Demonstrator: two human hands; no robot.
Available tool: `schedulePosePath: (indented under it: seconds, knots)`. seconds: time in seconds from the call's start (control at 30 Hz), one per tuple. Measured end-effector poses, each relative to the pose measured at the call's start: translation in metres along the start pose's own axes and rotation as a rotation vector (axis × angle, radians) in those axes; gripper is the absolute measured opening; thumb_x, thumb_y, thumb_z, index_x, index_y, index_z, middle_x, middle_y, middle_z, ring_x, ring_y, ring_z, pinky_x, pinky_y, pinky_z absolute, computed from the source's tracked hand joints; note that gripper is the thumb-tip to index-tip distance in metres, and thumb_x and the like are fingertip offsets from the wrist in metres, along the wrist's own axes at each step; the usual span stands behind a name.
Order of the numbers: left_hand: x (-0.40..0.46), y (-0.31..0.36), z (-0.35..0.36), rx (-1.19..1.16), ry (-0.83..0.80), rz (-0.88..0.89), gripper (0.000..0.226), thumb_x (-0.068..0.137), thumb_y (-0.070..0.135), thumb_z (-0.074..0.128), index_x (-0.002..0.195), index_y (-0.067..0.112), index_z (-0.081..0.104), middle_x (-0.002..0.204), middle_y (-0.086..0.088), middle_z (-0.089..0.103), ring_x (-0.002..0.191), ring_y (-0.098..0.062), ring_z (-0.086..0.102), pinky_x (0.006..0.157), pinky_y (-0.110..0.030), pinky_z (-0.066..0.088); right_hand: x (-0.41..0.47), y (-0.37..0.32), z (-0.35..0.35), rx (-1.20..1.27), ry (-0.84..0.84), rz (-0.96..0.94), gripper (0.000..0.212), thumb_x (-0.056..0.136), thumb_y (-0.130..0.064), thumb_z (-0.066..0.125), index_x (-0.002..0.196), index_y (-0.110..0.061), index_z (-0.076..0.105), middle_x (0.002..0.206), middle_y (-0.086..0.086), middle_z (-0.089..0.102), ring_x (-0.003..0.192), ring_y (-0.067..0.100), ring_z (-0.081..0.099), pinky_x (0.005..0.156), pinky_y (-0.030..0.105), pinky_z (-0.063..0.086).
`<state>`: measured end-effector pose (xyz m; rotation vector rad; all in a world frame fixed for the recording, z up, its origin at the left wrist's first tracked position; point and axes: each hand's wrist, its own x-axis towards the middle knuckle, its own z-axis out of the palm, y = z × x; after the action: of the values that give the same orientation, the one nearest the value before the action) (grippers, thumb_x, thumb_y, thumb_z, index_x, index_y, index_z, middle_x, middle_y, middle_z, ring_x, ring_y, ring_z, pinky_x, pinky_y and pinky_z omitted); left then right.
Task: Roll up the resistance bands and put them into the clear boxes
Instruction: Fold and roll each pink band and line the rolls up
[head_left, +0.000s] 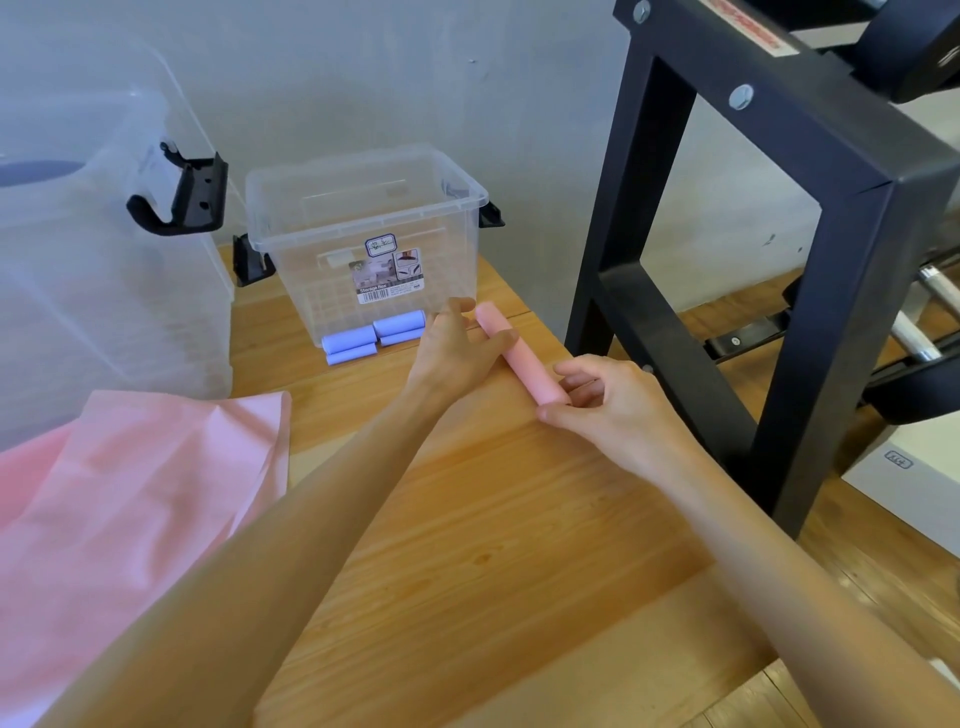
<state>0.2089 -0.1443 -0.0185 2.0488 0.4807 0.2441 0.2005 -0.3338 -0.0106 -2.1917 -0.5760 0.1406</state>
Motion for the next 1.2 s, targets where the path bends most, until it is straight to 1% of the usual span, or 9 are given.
schedulePosePath:
  seconds: [0.27, 0.43, 0.63, 0.73, 0.87, 0.9, 1.0, 1.1, 1.2]
  knots:
    - [-0.008, -0.002, -0.008, -0.007, -0.009, 0.001, 0.062, 0.087, 0.031, 0.071, 0.140, 0.017, 0.043, 0.134, -0.003, 0.050, 0.112, -0.032, 0.063, 0.094, -0.043, 0.053, 0.000, -0.001, -0.001, -0.009, 0.046, 0.021, 0.044, 0.083, -0.030, 0.077, 0.124, -0.021, 0.065, 0.108, -0.009, 0.063, 0.092, 0.002, 0.058, 0.072, 0.009, 0.040]
    - [-0.019, -0.006, -0.017, 0.040, -0.029, 0.033, 0.050, 0.088, 0.031, 0.069, 0.134, 0.021, 0.050, 0.130, 0.002, 0.054, 0.109, -0.028, 0.064, 0.096, -0.043, 0.051, -0.006, -0.010, -0.003, 0.029, 0.121, -0.021, 0.010, 0.087, -0.023, 0.072, 0.097, -0.025, 0.072, 0.098, -0.016, 0.066, 0.091, 0.004, 0.062, 0.072, 0.010, 0.041]
    - [-0.042, -0.012, -0.038, 0.015, -0.020, 0.059, 0.030, 0.089, 0.027, 0.070, 0.118, 0.021, 0.065, 0.117, 0.005, 0.065, 0.101, -0.016, 0.064, 0.093, -0.040, 0.054, -0.022, -0.025, 0.005, 0.079, 0.093, -0.047, 0.011, 0.088, -0.022, 0.071, 0.098, -0.022, 0.076, 0.097, -0.009, 0.071, 0.086, 0.006, 0.063, 0.068, 0.006, 0.043]
    - [-0.059, -0.015, -0.057, 0.010, 0.007, 0.055, 0.022, 0.090, 0.025, 0.070, 0.111, 0.022, 0.068, 0.107, 0.010, 0.068, 0.098, -0.015, 0.066, 0.090, -0.040, 0.056, -0.036, -0.036, 0.014, 0.064, 0.058, -0.092, 0.008, 0.090, -0.018, 0.069, 0.093, -0.017, 0.077, 0.124, -0.008, 0.067, 0.080, 0.002, 0.061, 0.067, 0.007, 0.043]
    - [-0.085, -0.021, -0.091, 0.025, 0.058, 0.061, 0.013, 0.088, 0.023, 0.070, 0.101, 0.026, 0.070, 0.099, 0.010, 0.070, 0.092, -0.019, 0.069, 0.082, -0.041, 0.059, -0.055, -0.055, 0.029, 0.074, -0.013, -0.176, 0.008, 0.089, -0.016, 0.069, 0.084, -0.016, 0.076, 0.151, -0.016, 0.042, 0.081, -0.003, 0.061, 0.073, 0.005, 0.043]
    - [-0.093, -0.022, -0.101, 0.025, 0.070, 0.062, 0.012, 0.088, 0.022, 0.070, 0.099, 0.026, 0.071, 0.098, 0.009, 0.070, 0.092, -0.021, 0.069, 0.081, -0.041, 0.059, -0.059, -0.059, 0.032, 0.089, -0.022, -0.174, 0.008, 0.089, -0.016, 0.070, 0.085, -0.016, 0.077, 0.146, -0.011, 0.050, 0.084, 0.000, 0.062, 0.074, 0.008, 0.045]
    - [-0.116, -0.027, -0.132, 0.021, 0.091, 0.064, 0.016, 0.090, 0.019, 0.068, 0.106, 0.020, 0.071, 0.104, 0.004, 0.070, 0.091, -0.018, 0.067, 0.081, -0.034, 0.059, -0.073, -0.075, 0.043, 0.113, -0.070, -0.144, 0.008, 0.089, -0.015, 0.070, 0.089, -0.015, 0.078, 0.091, -0.012, 0.071, 0.085, 0.005, 0.063, 0.073, 0.007, 0.044]
    - [-0.142, -0.034, -0.165, 0.041, 0.112, 0.074, 0.018, 0.092, 0.017, 0.066, 0.110, 0.019, 0.070, 0.105, 0.004, 0.069, 0.091, -0.012, 0.065, 0.075, -0.023, 0.056, -0.086, -0.089, 0.057, 0.124, -0.112, -0.150, 0.008, 0.089, -0.018, 0.070, 0.088, -0.018, 0.078, 0.086, -0.013, 0.074, 0.082, 0.003, 0.064, 0.073, 0.009, 0.045]
    - [-0.167, -0.046, -0.198, 0.050, 0.140, 0.042, 0.014, 0.092, 0.018, 0.066, 0.104, 0.024, 0.070, 0.100, 0.007, 0.070, 0.096, -0.016, 0.067, 0.077, -0.028, 0.058, -0.100, -0.104, 0.073, 0.117, -0.152, -0.170, 0.008, 0.089, -0.018, 0.070, 0.089, -0.019, 0.078, 0.087, -0.013, 0.074, 0.081, 0.002, 0.064, 0.071, 0.010, 0.045]
